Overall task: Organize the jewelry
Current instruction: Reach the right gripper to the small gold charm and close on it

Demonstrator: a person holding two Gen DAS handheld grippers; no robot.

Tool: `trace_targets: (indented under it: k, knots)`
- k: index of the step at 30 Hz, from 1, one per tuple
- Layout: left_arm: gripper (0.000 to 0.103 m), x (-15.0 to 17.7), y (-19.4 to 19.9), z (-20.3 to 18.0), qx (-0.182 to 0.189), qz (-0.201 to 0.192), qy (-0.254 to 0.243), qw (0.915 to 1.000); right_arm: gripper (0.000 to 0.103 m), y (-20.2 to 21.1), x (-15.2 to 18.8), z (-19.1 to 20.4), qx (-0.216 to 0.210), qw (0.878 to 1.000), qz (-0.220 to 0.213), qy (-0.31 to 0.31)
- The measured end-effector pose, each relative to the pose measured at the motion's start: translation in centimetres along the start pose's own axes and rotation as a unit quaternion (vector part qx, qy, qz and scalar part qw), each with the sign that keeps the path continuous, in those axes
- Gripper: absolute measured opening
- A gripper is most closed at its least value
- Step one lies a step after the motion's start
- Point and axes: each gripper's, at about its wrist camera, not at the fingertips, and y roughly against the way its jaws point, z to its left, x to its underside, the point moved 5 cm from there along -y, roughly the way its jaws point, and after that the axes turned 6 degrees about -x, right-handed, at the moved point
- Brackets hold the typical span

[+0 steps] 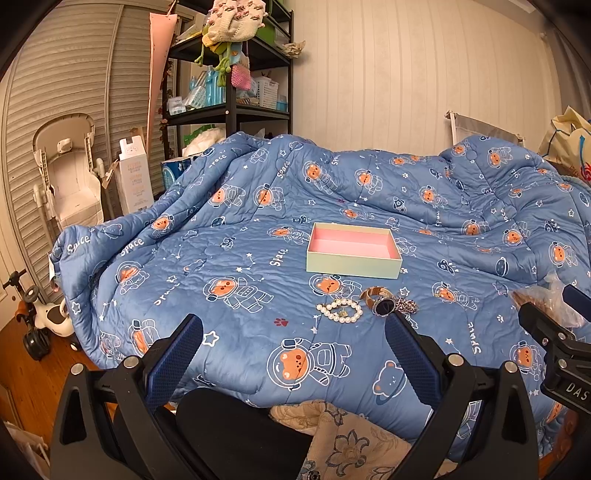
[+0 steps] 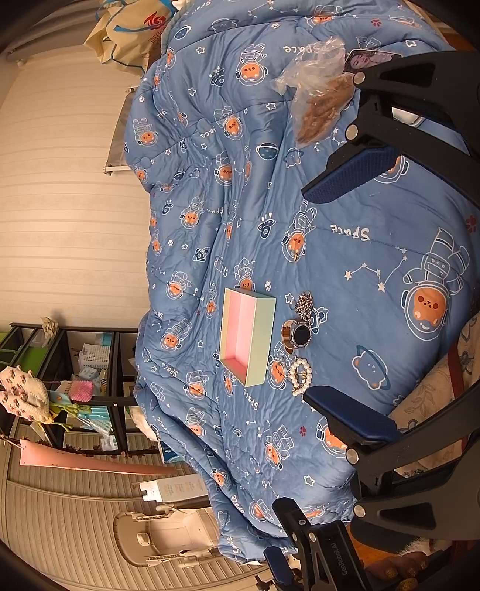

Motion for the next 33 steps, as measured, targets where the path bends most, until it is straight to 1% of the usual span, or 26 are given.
trace_targets:
  k: [3,6,9,12,14,15,19,21,23,26,27,29,30,32,33]
  knots:
    - [0.097,0.1,-0.1,-0.2,0.008,0.006,0.0,1.0,0.098,-0.5,0.1,-0.1,-0.001,1.0,0.008,-0.002]
    - [0.097,0.3,-0.6,-0.4,0.023,0.021,0.004,0.9995,0.098,-1.5,0.5,-0.4,-0.009,1.0,0.024,-0.009]
    - [0.097,0.5,-1.9,-0.5,0.046,0.047,0.009,0.9978,0.098,-3.4,1.3,-1.1,-0.023,0.998,0.058,-0.024]
    - [0.097,0.8,-3.7,-0.1,0.086,0.072,0.028,0.9933,0.098,-5.4,2.1,-2.0,-0.031,0.995,0.084,-0.032]
    - [0.097,1.1,-5.2,0.0,0.101,0.082,0.029,0.991,0.098,-7.2,2.7,-2.7,-0.036,0.994,0.1,-0.034]
    - [0.097,1.2,-6.2,-0.1,0.106,0.089,0.025,0.99,0.098,-8.3,3.0,-3.1,-0.036,0.993,0.107,-0.036]
    - [0.097,2.2,-10.5,-0.4,0.101,0.115,-0.005,0.9882,0.097,-13.0,3.8,-5.4,-0.039,0.987,0.143,-0.055]
    - [0.096,2.4,-12.4,-0.8,0.105,0.126,-0.015,0.9863,0.095,-15.3,4.0,-6.6,-0.03,0.986,0.156,-0.057]
    - [0.095,2.6,-14.1,-1.2,0.111,0.136,-0.02,0.9843,0.089,-17.3,4.1,-7.6,-0.024,0.984,0.165,-0.056]
    - [0.093,2.5,-16.3,-2.3,0.12,0.14,-0.034,0.9823,0.086,-20.2,4.3,-8.8,-0.024,0.981,0.184,-0.055]
    - [0.091,2.6,-17.0,-2.7,0.123,0.142,-0.043,0.9814,0.086,-21.1,4.4,-9.2,-0.025,0.981,0.187,-0.054]
    - [0.086,2.7,-18.3,-3.6,0.125,0.147,-0.056,0.9796,0.078,-22.7,4.5,-9.8,-0.022,0.979,0.195,-0.049]
    - [0.083,2.8,-18.7,-3.9,0.128,0.15,-0.059,0.9785,0.077,-23.4,4.6,-10.0,-0.023,0.978,0.2,-0.047]
    - [0.079,3.0,-19.6,-4.2,0.135,0.155,-0.064,0.9765,0.07,-24.8,4.6,-10.8,-0.022,0.977,0.207,-0.051]
    - [0.077,3.0,-19.9,-4.2,0.136,0.158,-0.064,0.976,0.069,-25.3,4.5,-11.2,-0.023,0.976,0.21,-0.055]
